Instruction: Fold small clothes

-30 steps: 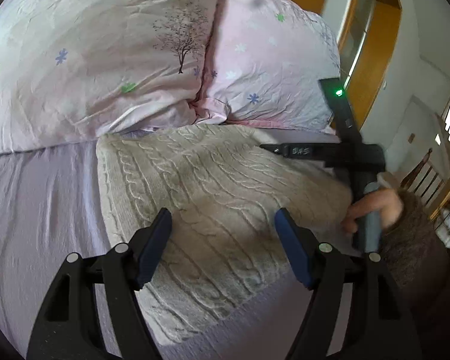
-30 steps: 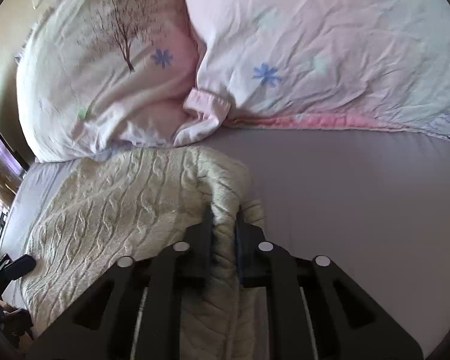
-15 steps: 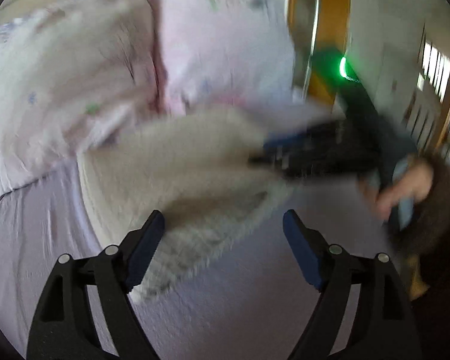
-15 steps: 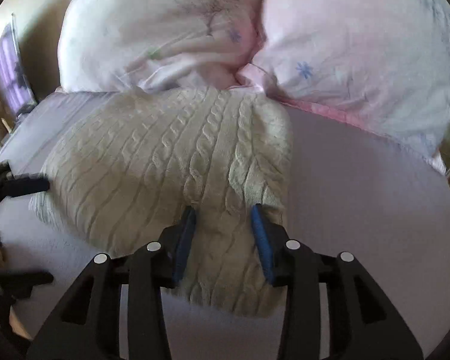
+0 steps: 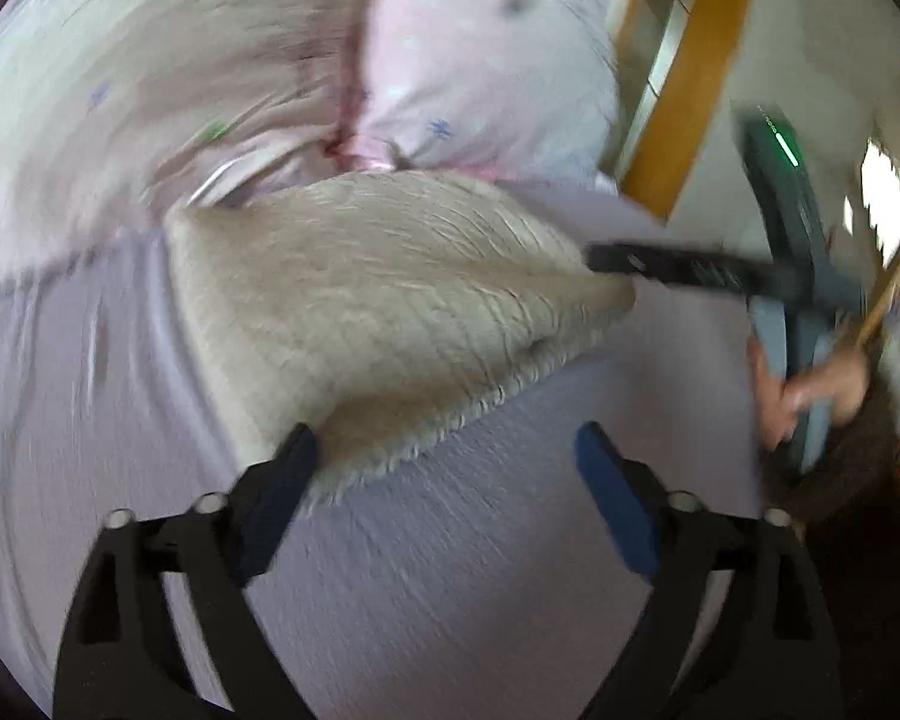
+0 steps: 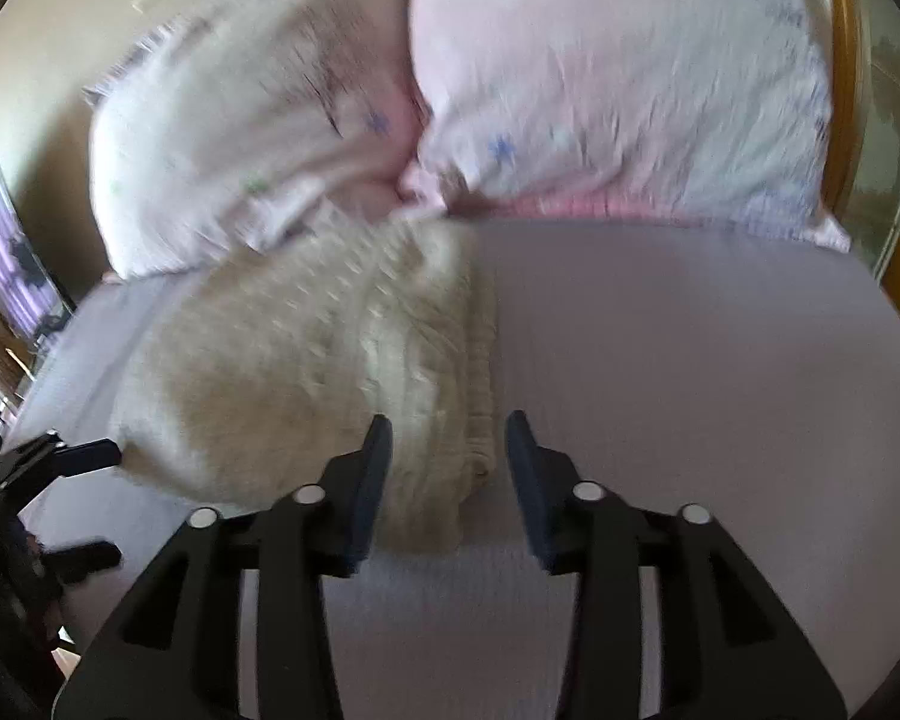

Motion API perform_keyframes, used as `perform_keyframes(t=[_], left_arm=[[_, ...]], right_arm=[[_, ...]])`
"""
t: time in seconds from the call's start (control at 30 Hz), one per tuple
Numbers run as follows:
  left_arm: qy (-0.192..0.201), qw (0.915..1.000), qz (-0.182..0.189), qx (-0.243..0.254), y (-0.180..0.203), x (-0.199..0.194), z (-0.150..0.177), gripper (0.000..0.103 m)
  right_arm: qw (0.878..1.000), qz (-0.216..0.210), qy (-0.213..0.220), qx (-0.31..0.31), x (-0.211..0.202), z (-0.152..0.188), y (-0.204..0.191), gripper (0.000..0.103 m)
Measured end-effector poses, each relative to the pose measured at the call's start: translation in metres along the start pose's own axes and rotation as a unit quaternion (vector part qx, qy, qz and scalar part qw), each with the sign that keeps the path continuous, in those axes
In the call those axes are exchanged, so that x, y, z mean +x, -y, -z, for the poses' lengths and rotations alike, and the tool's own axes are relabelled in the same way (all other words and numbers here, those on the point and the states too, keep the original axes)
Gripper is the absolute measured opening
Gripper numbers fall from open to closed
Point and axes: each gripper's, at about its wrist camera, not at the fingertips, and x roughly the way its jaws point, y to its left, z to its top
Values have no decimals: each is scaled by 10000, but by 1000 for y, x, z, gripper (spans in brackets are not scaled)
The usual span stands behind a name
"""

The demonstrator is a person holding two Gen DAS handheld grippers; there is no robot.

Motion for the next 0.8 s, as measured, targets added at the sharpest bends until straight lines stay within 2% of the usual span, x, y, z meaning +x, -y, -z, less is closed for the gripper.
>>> perform_keyframes(t=[0.03, 0.07, 0.1, 0.17, 0.2, 0.27, 0.4, 0.53, 0.63, 0.8], left_arm=[[43, 9994, -97, -322, -8, -8, 3, 97], [54, 9986, -220, -482, -11, -12, 6, 97], [36, 9973, -381, -625, -14, -15, 8, 100], [-85, 9924, -829, -908, -18, -15, 14, 101], [-177, 9896, -1015, -1005, -19, -13, 17, 101], [-344, 9852, -1268, -1099, -19, -6, 19, 101], [-712, 9793, -1498, -1156, -18, 15, 21, 101], [-809, 9745, -1914, -851, -8, 26, 22, 101], [-850, 9695, -2229, -554, -3, 33, 24, 101], [-762, 9704, -2228, -547, -1, 32, 24, 101]], right_arm=[[9999, -92, 61, 7, -9, 3, 0, 82], [9998, -156, 83, -36, -15, 8, -4, 88], [9998, -168, 57, -96, -14, 11, -6, 89], [9996, -202, -96, -194, -14, 22, -16, 94], [9994, -213, -207, -196, -14, 25, -17, 99], [9986, -126, -480, -192, -11, 35, -22, 102], [9959, 226, -789, -383, 6, 48, -40, 102], [9918, 600, -996, -534, 25, 54, -50, 102], [9918, 645, -971, -532, 27, 57, -52, 102], [9923, 661, -920, -505, 26, 59, -51, 102]])
